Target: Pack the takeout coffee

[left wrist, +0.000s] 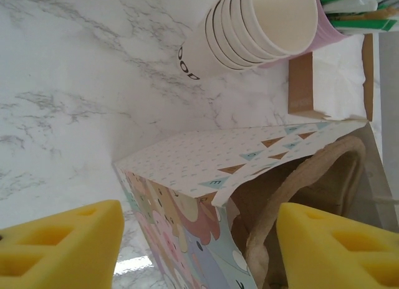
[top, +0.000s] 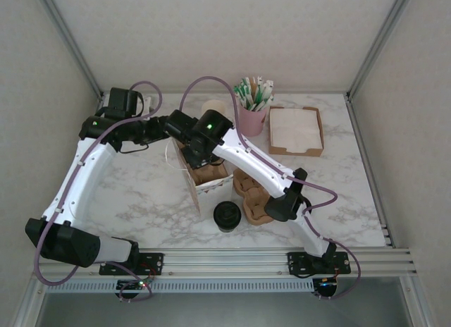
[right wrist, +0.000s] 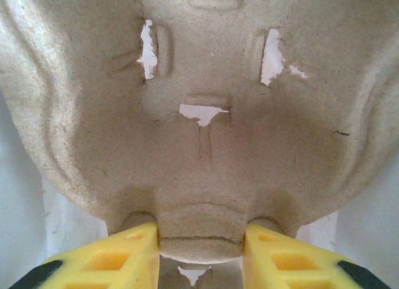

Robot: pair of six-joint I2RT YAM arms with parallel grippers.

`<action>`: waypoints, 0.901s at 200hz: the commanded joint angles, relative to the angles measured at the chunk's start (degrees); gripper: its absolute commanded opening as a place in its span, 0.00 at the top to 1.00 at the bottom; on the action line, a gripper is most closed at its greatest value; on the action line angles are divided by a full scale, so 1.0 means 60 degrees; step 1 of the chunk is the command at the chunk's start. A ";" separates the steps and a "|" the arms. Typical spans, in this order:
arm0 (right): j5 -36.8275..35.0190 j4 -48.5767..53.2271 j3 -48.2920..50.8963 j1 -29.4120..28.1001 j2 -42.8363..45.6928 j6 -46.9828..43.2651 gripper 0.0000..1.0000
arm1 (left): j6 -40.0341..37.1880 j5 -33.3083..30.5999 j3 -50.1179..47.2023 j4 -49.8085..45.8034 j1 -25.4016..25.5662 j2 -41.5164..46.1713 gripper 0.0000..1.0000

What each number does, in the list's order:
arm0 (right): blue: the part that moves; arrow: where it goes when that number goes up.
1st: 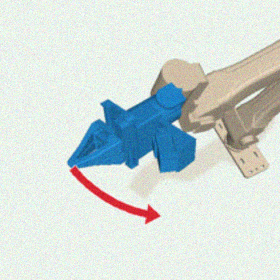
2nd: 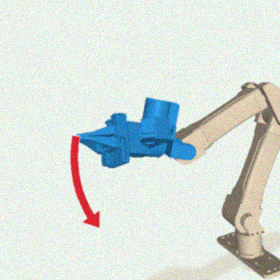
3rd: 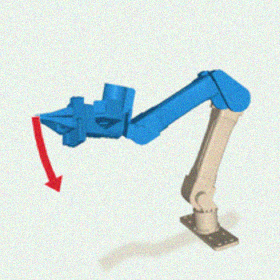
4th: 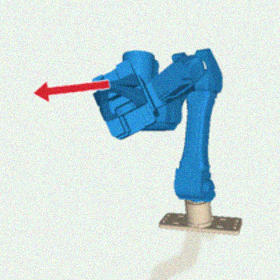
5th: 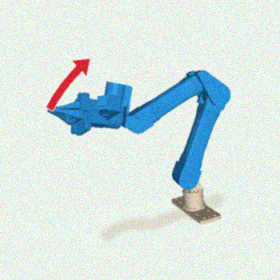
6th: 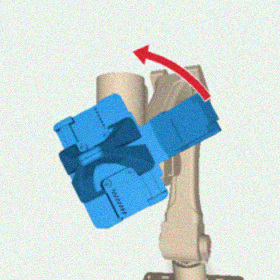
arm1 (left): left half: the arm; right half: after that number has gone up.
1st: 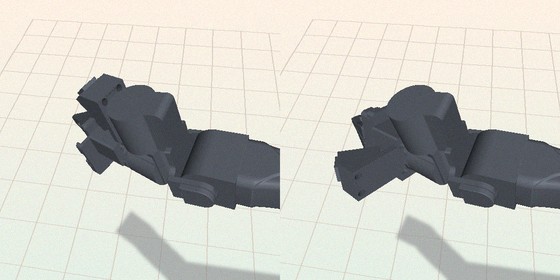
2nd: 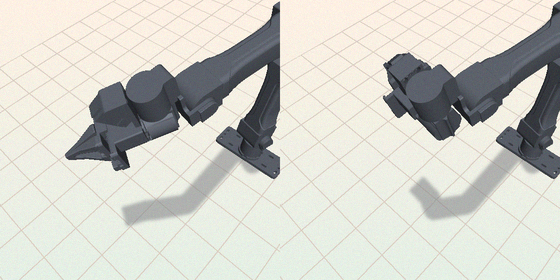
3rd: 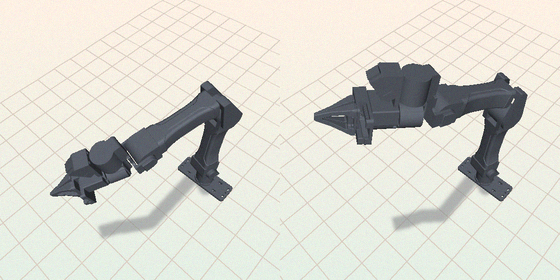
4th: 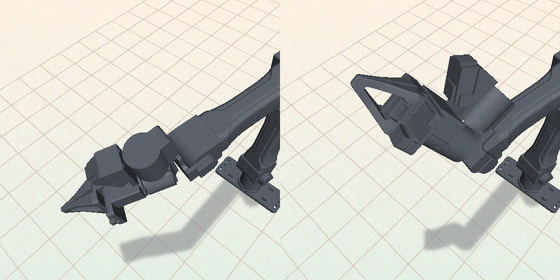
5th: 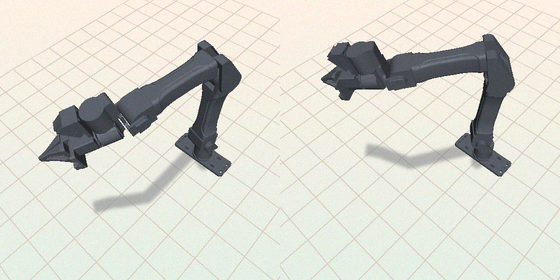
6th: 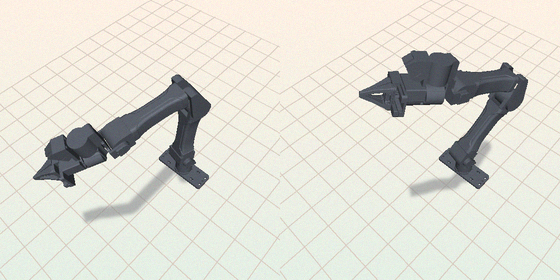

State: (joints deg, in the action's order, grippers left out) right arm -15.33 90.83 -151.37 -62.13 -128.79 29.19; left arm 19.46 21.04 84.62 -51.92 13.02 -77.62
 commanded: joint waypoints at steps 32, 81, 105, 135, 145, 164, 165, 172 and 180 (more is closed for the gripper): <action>-0.0063 0.0044 0.0242 0.0061 0.0491 -0.0133 0.64 | -0.0079 0.0479 -0.0159 -0.0165 -0.0108 0.0063 0.41; -0.0038 -0.0003 0.0333 0.0032 0.0618 -0.0131 0.64 | -0.0026 0.0516 -0.0312 -0.0035 -0.0141 -0.0161 0.42; -0.0039 0.0021 0.0341 0.0021 0.0656 -0.0133 0.64 | 0.0093 0.0350 -0.0293 0.0051 -0.0178 -0.0327 0.41; -0.0050 0.0078 0.0353 -0.0002 0.0665 -0.0146 0.64 | 0.0444 0.0310 -0.0298 0.0388 -0.0196 -0.0338 0.39; -0.0053 0.0108 0.0353 -0.0025 0.0669 -0.0148 0.64 | 0.0567 0.0187 -0.0304 0.0492 -0.0201 -0.0334 0.39; -0.0038 0.0113 0.0355 -0.0036 0.0672 -0.0158 0.64 | 0.0794 0.0088 -0.0321 0.0638 -0.0206 -0.0334 0.35; -0.0038 0.0120 0.0348 -0.0041 0.0668 -0.0161 0.64 | 0.0804 0.0085 -0.0320 0.0640 -0.0206 -0.0334 0.34; -0.0030 0.0118 0.0353 -0.0043 0.0676 -0.0175 0.65 | 0.0886 -0.0021 -0.0355 0.0654 -0.0213 -0.0346 0.32; -0.0015 0.0135 0.0346 -0.0057 0.0658 -0.0192 0.65 | 0.0971 -0.0100 -0.0402 0.0713 -0.0193 -0.0319 0.32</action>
State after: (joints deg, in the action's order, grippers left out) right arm -15.31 90.48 -149.60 -62.13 -127.59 29.10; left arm 22.48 22.39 83.29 -49.60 12.27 -79.61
